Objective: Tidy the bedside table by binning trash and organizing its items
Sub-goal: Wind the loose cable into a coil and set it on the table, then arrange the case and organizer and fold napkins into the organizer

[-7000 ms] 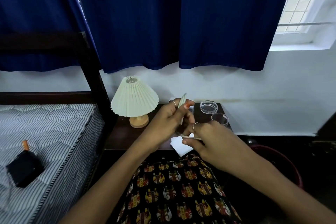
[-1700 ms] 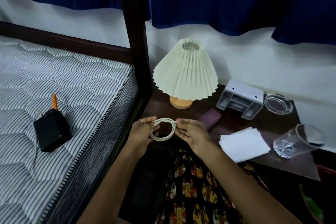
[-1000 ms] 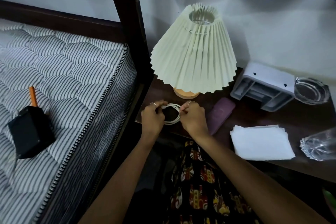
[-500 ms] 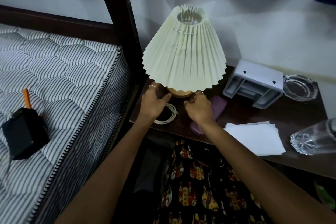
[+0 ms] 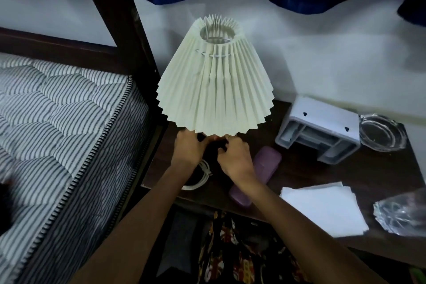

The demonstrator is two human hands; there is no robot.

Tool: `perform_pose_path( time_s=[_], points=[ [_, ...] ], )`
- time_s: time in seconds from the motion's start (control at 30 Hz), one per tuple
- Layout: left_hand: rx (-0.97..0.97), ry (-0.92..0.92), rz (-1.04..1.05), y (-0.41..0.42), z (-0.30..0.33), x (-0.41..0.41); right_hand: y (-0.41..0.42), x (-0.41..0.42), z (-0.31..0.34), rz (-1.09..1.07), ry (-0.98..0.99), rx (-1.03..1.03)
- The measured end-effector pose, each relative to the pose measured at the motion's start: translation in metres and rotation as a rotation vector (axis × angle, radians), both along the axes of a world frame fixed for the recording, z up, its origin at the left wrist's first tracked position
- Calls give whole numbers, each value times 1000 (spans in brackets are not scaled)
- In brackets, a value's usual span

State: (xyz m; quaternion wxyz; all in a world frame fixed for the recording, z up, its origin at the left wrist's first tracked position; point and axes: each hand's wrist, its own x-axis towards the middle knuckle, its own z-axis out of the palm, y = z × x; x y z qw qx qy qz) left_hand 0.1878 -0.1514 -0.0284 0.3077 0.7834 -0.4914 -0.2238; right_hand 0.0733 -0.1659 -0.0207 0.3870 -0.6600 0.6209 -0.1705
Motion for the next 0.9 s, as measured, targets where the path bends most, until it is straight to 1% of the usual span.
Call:
perform_pose_path(
  time_s=[0.1, 0.3, 0.43, 0.6, 0.67, 0.73, 0.8, 0.9],
  points=[
    [-13, -1, 2, -13, 2, 5, -13, 4, 0, 6, -32, -6],
    [61, 26, 73, -40, -3, 18, -36, 15, 2, -2, -72, -59],
    [66, -44, 41, -48, -3, 21, -44, 19, 2, 16, -33, -40],
    [99, -54, 10, -45, -7, 18, -43, 11, 9, 155, 14, -3],
    [154, -95, -26, -38, -5, 12, -35, 0, 15, 245, 73, -58],
    [244, -199, -75, -23, 1, 0, -20, -18, 22, 299, 81, -136],
    [304, -302, -149, -3, 10, -15, 4, -47, 30, 293, 22, -203],
    [282, -304, -225, 28, 25, -40, 43, -101, 40, 201, -107, -336]
  ],
)
